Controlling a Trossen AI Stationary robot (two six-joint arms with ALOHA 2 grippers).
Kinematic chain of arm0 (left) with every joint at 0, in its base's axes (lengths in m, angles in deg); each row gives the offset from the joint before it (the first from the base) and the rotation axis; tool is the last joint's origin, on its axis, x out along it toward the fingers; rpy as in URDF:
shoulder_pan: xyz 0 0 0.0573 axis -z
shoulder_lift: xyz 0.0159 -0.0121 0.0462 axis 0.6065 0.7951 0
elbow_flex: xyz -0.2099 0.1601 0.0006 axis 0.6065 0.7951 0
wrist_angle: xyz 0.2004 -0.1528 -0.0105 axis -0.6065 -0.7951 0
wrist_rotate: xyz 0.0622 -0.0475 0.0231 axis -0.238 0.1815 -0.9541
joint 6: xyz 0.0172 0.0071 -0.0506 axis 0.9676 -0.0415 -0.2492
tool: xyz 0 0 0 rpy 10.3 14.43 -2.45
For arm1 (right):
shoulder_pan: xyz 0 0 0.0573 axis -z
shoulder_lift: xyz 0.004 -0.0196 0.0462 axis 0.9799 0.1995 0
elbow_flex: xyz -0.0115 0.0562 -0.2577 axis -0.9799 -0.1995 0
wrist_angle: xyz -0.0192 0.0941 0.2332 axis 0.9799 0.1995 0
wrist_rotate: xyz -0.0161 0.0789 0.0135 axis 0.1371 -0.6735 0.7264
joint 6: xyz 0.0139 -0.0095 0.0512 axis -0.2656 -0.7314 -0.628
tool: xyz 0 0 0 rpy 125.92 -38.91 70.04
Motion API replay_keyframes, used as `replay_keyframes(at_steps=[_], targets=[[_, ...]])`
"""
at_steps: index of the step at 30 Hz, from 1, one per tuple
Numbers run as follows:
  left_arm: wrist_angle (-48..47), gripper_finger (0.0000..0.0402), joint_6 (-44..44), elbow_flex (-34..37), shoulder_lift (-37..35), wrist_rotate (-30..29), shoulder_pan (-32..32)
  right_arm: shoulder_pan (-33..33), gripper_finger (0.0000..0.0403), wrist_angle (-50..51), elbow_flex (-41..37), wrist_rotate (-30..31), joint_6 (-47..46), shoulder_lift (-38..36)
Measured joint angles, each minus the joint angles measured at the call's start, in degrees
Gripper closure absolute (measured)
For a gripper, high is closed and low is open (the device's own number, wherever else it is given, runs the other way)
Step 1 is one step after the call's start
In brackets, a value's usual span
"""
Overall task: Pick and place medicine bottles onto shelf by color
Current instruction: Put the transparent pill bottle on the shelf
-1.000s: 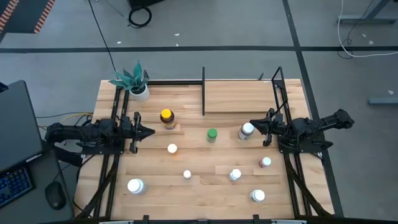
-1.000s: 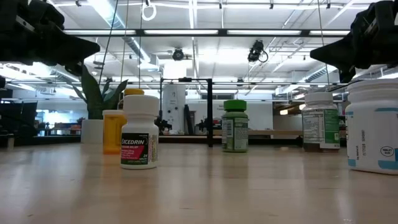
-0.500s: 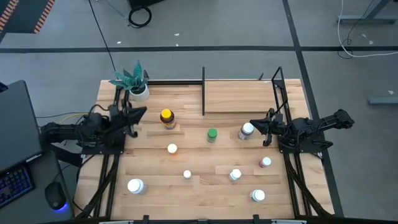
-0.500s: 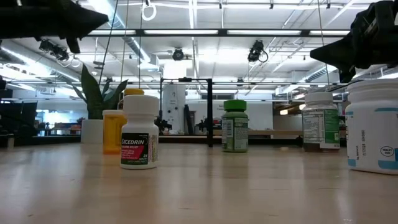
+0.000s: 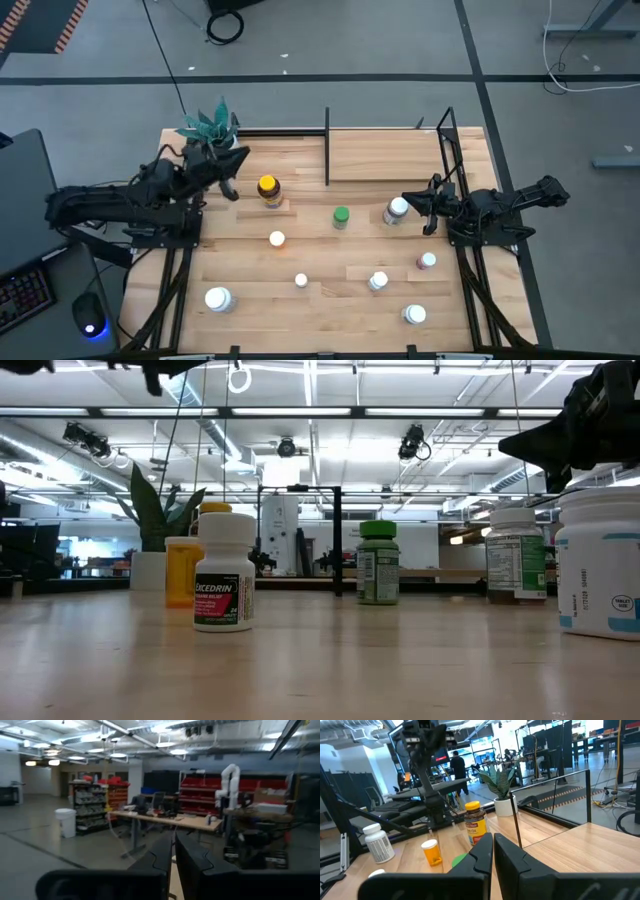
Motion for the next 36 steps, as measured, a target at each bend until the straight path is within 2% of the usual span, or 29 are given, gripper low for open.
replay_keyframes(at_steps=[5, 7, 10, 13, 16, 18, 24, 28, 31, 36], targets=[[-2.42, 0.0376, -0.08, -5.99, 6.47, -0.04, -2.27, 0.04, 0.0380, -0.32, 0.00, 0.21, 0.02, 0.00], [-2.95, 0.0377, -1.27, -7.83, 8.56, -0.04, -3.32, 0.38, 0.0380, -2.40, 0.00, 4.24, 0.41, 0.02], [-5.76, 0.0377, -1.72, -9.85, 10.38, -0.18, -4.54, 1.16, 0.0380, -10.03, 0.01, 10.01, -0.14, 0.02], [-7.61, 0.0379, -1.55, -10.70, 11.02, -1.91, -5.73, 1.62, 0.0380, -19.03, 0.00, 10.84, -0.21, -0.01], [-7.58, 0.0383, -1.57, -10.76, 11.34, -7.01, -7.15, 1.78, 0.0380, -26.07, 0.00, 11.40, 0.06, -0.02], [-7.86, 0.0385, -1.58, -10.76, 11.34, -9.26, -8.12, 2.19, 0.0380, -29.48, 0.01, 14.01, 0.09, 0.00], [-7.83, 0.0380, -1.52, -10.76, 11.29, -9.68, -9.09, 2.58, 0.0380, -38.03, 0.02, 15.52, -0.04, -0.02], [-9.37, 0.0373, -2.81, -10.76, 11.27, -9.64, -8.92, 3.03, 0.0379, -38.02, 0.13, 16.73, 1.21, 0.20], [-10.55, 0.0361, -6.47, -10.76, 11.27, -9.50, -9.02, 3.27, 0.0369, -34.30, 2.17, 17.42, 1.34, 1.24], [-12.17, 0.0322, -7.12, -10.76, 11.22, -6.92, -9.09, 3.28, 0.0317, -15.12, 13.82, 18.03, 0.89, 8.46]])
